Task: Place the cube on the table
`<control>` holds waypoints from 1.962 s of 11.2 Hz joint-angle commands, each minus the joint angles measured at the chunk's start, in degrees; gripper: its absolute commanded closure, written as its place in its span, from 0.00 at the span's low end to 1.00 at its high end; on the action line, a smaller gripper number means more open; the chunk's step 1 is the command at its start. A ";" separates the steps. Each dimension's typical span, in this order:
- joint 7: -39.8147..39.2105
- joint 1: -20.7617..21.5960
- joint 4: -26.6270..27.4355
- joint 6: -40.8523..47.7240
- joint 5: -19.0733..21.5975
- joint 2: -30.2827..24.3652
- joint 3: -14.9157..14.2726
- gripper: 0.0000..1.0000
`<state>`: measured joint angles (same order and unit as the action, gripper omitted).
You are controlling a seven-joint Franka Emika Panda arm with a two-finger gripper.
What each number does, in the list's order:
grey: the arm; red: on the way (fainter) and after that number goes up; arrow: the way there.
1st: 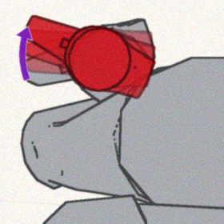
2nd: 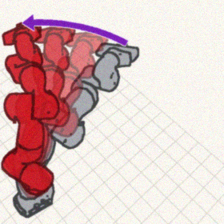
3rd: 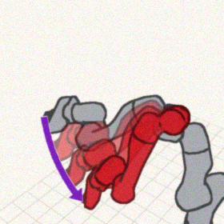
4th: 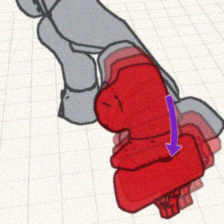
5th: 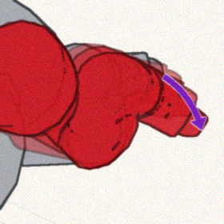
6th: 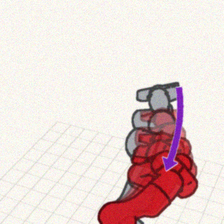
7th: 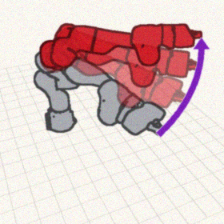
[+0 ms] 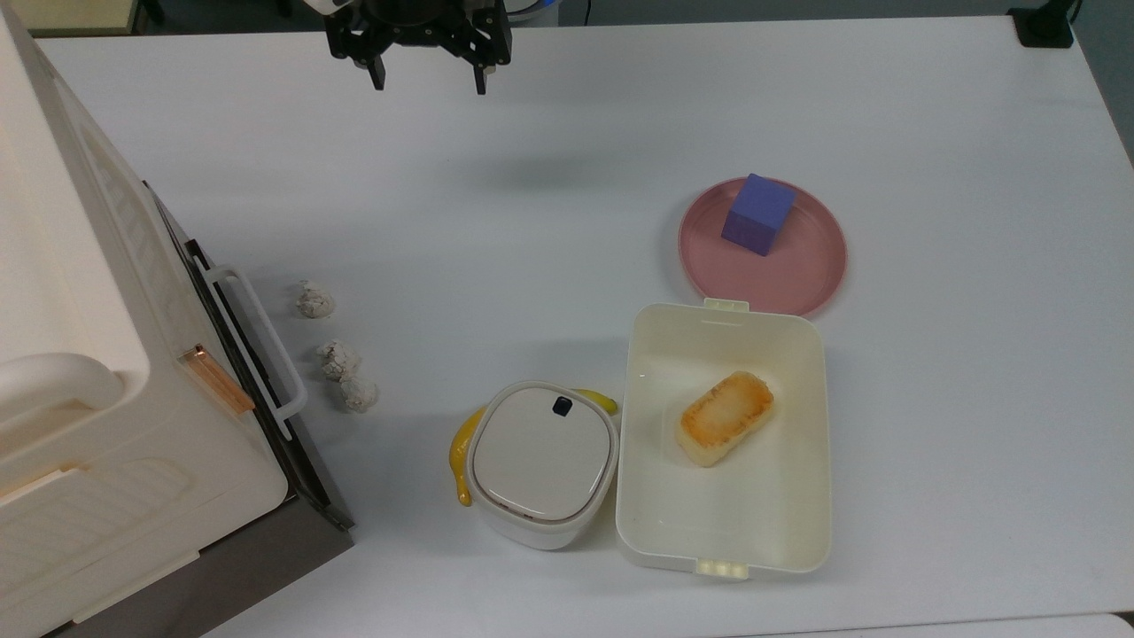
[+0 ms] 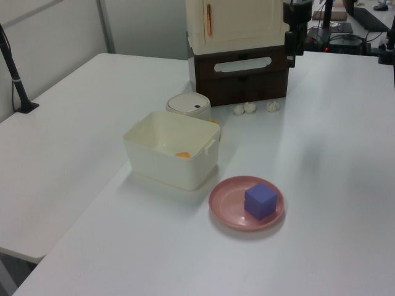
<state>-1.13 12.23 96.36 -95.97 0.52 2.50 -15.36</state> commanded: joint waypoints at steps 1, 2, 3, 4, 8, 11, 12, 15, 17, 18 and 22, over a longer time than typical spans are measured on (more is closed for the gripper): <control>-0.18 2.70 0.06 1.06 0.28 0.57 0.15 0.00; -1.92 2.79 0.06 -0.34 0.62 1.62 0.15 0.00; -2.99 3.32 0.15 -0.79 0.97 2.58 0.59 0.00; -2.30 4.72 0.06 -1.23 1.06 3.03 2.16 0.00; -2.12 17.88 -0.03 -6.21 1.33 6.80 1.82 0.00; -5.95 23.79 -0.03 -10.72 0.98 9.88 2.61 0.00; -8.86 24.06 -0.03 -11.68 0.98 11.54 4.01 0.00; -13.61 24.68 0.06 -13.01 -1.21 15.59 7.79 0.00; -14.34 25.82 0.06 -14.14 -1.48 18.84 7.89 0.00; -13.99 26.17 0.15 -16.07 -1.75 20.07 8.58 0.00; -13.89 26.09 -0.03 -18.19 -3.59 21.84 9.29 0.19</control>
<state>-14.19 37.94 96.25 -112.43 -2.19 24.56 -5.78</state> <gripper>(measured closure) 0.035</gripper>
